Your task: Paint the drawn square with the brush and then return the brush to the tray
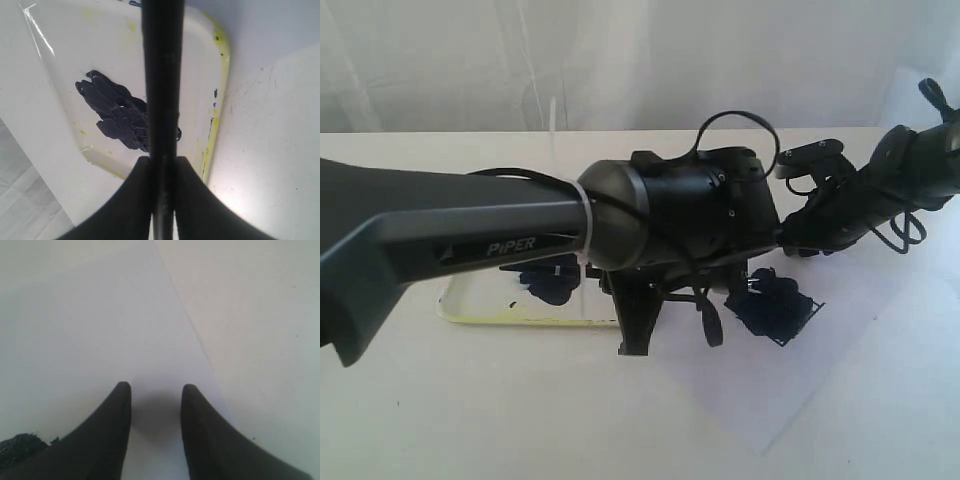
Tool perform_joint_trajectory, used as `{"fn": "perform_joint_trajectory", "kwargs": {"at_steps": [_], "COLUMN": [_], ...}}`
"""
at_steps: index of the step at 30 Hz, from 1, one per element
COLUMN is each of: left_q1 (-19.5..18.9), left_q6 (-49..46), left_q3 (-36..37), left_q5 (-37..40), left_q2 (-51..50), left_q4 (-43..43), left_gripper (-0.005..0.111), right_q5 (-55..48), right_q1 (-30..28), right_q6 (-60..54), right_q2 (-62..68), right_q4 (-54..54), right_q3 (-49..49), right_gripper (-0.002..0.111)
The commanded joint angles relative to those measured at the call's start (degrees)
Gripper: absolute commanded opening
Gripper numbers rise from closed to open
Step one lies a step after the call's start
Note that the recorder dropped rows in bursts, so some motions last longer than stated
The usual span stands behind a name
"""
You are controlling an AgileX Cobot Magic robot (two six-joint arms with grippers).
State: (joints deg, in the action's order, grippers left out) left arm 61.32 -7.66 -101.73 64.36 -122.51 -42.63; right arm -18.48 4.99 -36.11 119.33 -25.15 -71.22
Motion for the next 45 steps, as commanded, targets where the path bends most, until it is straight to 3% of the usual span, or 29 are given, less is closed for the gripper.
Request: {"fn": "perform_joint_trajectory", "kwargs": {"at_steps": [1, 10, 20, 25, 30, 37, 42, 45], "left_q1": [0.4, 0.4, -3.9, -7.3, -13.2, -27.0, -36.2, -39.4], "left_q6": [0.0, 0.0, -2.7, -5.5, -8.3, -16.7, -19.0, -19.2], "left_q3": [0.3, 0.3, 0.5, 0.5, 2.2, 13.3, 14.5, 14.5], "left_q5": [5.6, 5.6, 5.6, 5.6, 5.6, 5.6, 2.7, 0.6], "left_q2": [1.2, 1.2, 2.3, 5.5, 8.9, 12.3, 12.2, 12.1], "left_q4": [1.0, 1.4, 7.5, 9.7, 16.2, 17.3, 25.5, 26.7], "left_gripper": [0.000, 0.000, 0.000, 0.000, 0.000, 0.000, 0.000, 0.000], "right_q5": [-1.0, -0.2, -0.7, -1.4, -3.4, -5.7, -4.7, -4.8], "right_q1": [-0.3, -0.3, -0.3, -0.3, -0.3, -0.3, -0.3, -0.3], "right_q6": [-0.2, 0.4, 0.6, 6.3, 6.6, 6.6, 6.6, 6.6], "right_q2": [0.1, -3.5, -9.4, -13.1, -15.1, -15.4, -15.3, -14.9], "right_q4": [0.7, 0.6, 0.6, 0.6, 0.8, 0.4, 0.4, 0.4], "right_q3": [0.4, 0.4, 0.4, 0.4, 0.4, 0.4, 0.4, 0.4], "right_gripper": [0.036, 0.068, 0.069, 0.069, 0.069, 0.069, 0.069, 0.069]}}
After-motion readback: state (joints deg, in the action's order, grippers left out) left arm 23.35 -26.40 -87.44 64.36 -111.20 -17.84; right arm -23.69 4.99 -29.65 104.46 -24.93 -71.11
